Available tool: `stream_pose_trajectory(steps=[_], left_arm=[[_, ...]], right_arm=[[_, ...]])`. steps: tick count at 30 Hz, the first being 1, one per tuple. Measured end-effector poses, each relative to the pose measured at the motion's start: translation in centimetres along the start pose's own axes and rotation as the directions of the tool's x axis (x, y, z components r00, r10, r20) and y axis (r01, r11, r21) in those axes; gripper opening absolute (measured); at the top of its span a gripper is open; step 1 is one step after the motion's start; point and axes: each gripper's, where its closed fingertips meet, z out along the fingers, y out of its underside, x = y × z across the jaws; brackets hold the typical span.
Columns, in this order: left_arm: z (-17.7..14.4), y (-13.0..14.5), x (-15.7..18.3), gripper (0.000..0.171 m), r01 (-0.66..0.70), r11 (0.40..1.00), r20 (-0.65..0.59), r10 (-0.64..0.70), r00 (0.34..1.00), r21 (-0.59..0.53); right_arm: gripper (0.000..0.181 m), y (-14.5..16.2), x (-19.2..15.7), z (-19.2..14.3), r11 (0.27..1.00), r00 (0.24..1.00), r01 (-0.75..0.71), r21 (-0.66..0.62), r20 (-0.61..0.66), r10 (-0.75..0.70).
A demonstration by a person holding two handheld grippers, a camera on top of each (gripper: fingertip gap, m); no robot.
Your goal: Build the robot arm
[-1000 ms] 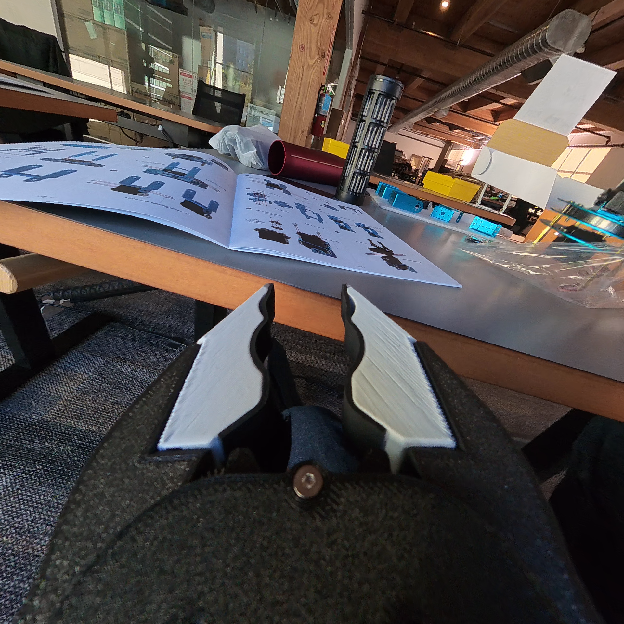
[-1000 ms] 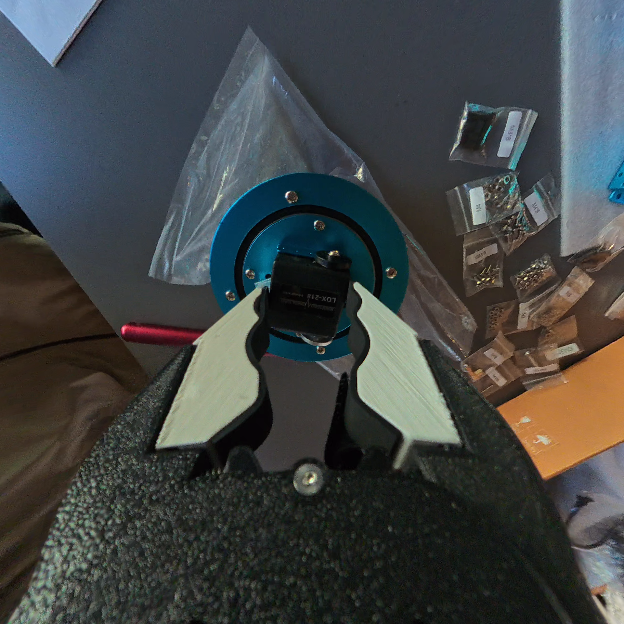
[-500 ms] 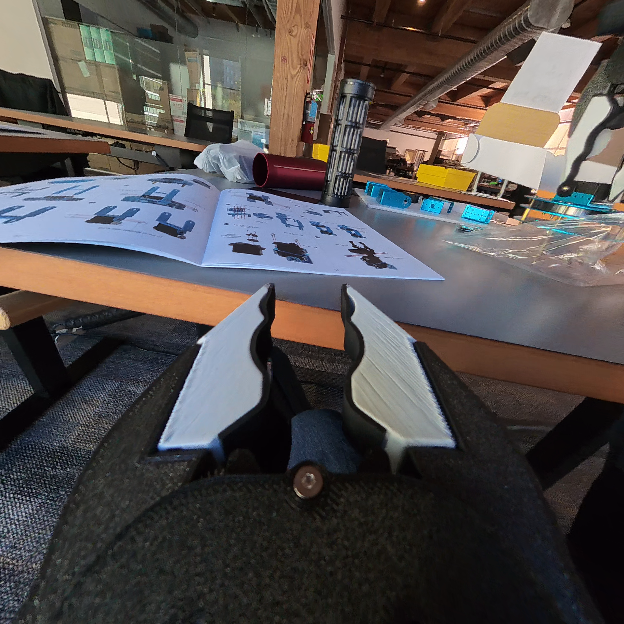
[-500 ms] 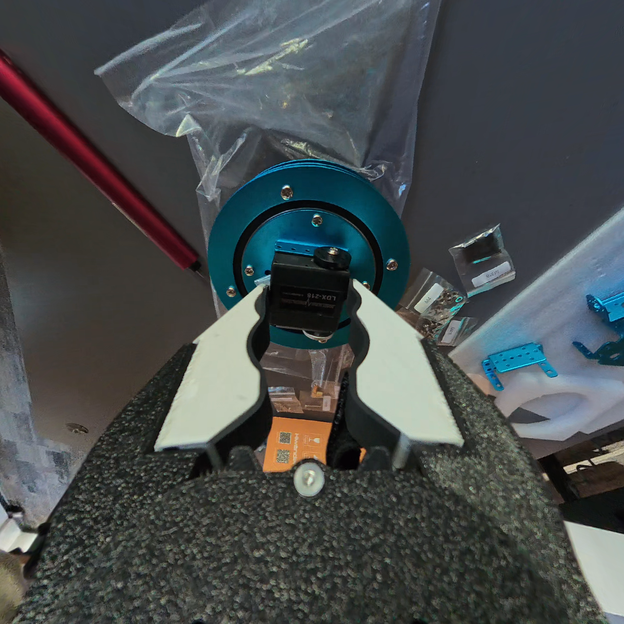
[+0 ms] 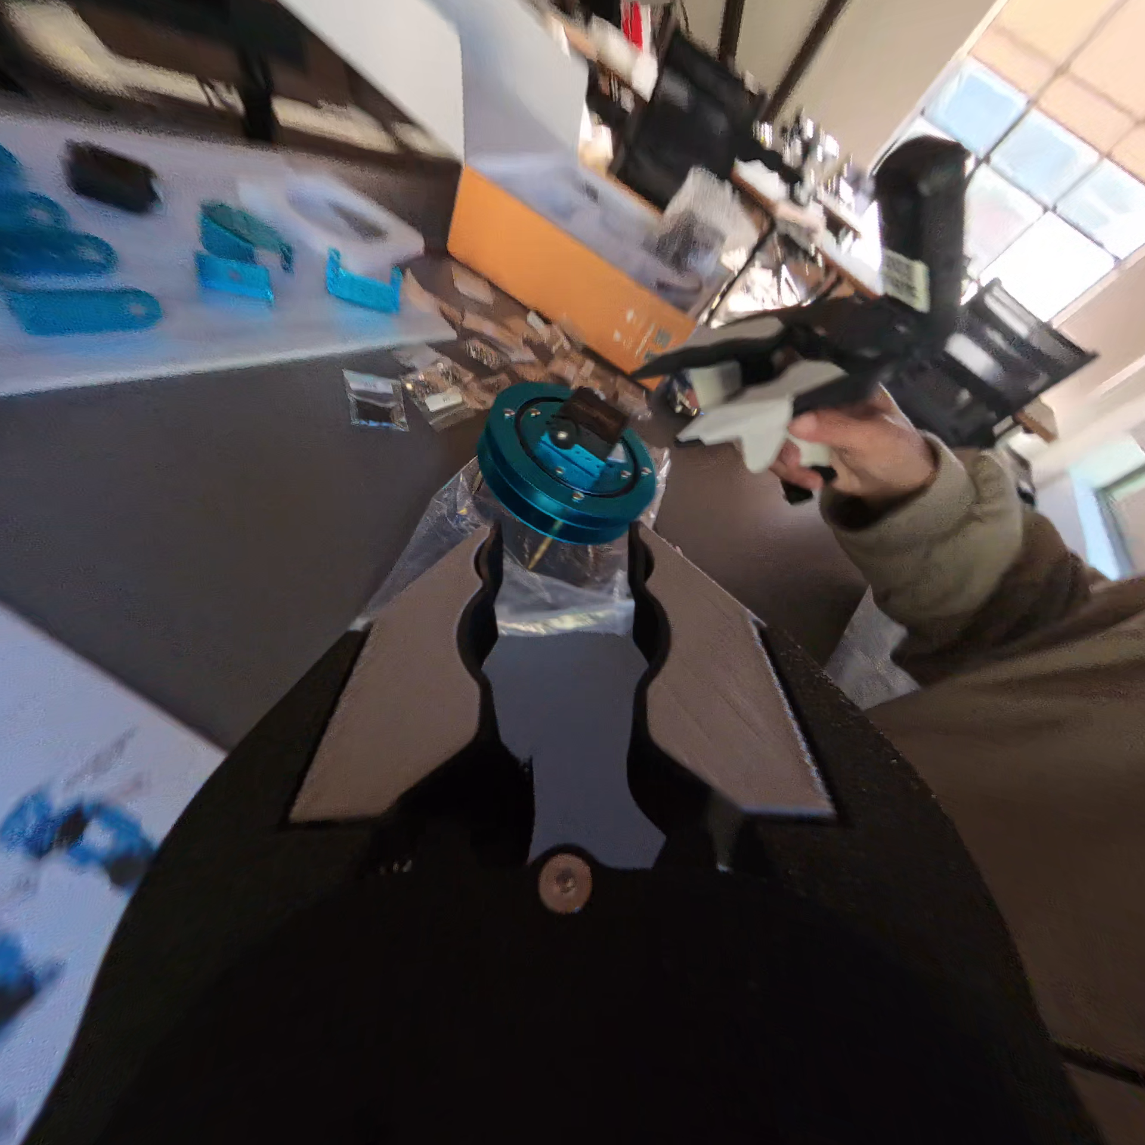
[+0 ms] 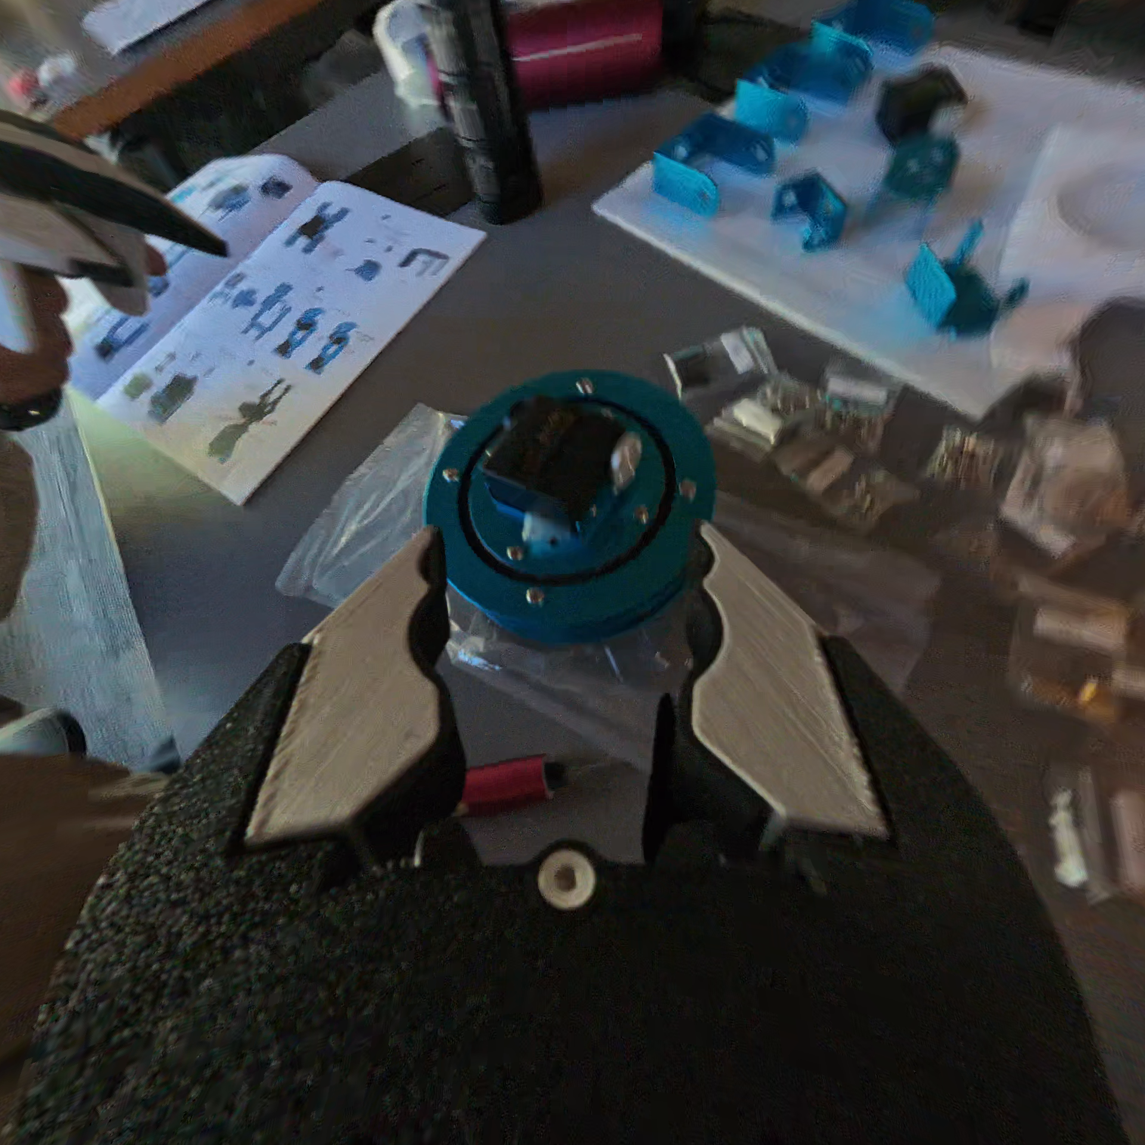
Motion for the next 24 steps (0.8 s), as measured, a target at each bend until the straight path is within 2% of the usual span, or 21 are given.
stream_pose_trajectory(steps=[2, 5, 7, 8, 11, 15, 19, 21, 24], left_arm=[[5.2, -0.3, -3.0, 0.041, 0.107, 0.985, -0.074, -0.118, 0.990, -0.136], [10.7, 0.9, -6.0, 0.058, 0.286, 0.915, -0.145, -0.336, 0.931, -0.284], [12.5, 1.6, -5.4, 0.059, 0.358, 0.868, -0.231, -0.447, 0.864, -0.343], [13.0, 2.1, -4.7, 0.059, 0.362, 0.854, -0.268, -0.473, 0.840, -0.373], [14.2, 3.2, -2.9, 0.059, 0.349, 0.835, -0.325, -0.501, 0.802, -0.426], [14.8, 3.4, -2.4, 0.042, 0.345, 0.835, -0.318, -0.497, 0.808, -0.429], [13.4, 2.9, -1.3, 0.036, 0.369, 0.833, -0.335, -0.515, 0.789, -0.412], [12.5, 2.1, -0.6, 0.036, 0.378, 0.848, -0.335, -0.502, 0.797, -0.371], [11.3, 1.4, -0.1, 0.037, 0.439, 0.842, -0.299, -0.526, 0.796, -0.315]], right_arm=[[0.083, 2.2, 0.2, 0.7, 0.992, 0.992, -0.116, 0.050, -0.036, 0.117], [0.086, 3.3, -0.5, 1.3, 0.973, 0.977, -0.201, 0.116, -0.051, 0.208], [0.093, 3.9, -0.7, 2.0, 0.979, 0.982, -0.159, 0.129, -0.079, 0.170], [0.096, 4.1, -0.7, 2.4, 0.988, 0.987, -0.091, 0.126, -0.117, 0.106], [0.102, 4.8, 0.6, 3.4, 0.997, 0.959, 0.066, 0.031, -0.277, -0.054], [0.103, 4.5, 1.0, 4.1, 0.989, 0.948, 0.142, -0.049, -0.281, -0.150], [0.101, 4.6, 1.1, 3.3, 0.971, 0.965, 0.196, -0.136, -0.150, -0.216], [0.100, 3.4, 1.0, 2.9, 0.959, 0.965, 0.245, -0.145, -0.058, -0.255], [0.100, 1.5, 1.1, 2.7, 0.906, 0.926, 0.377, -0.194, 0.104, -0.363]])
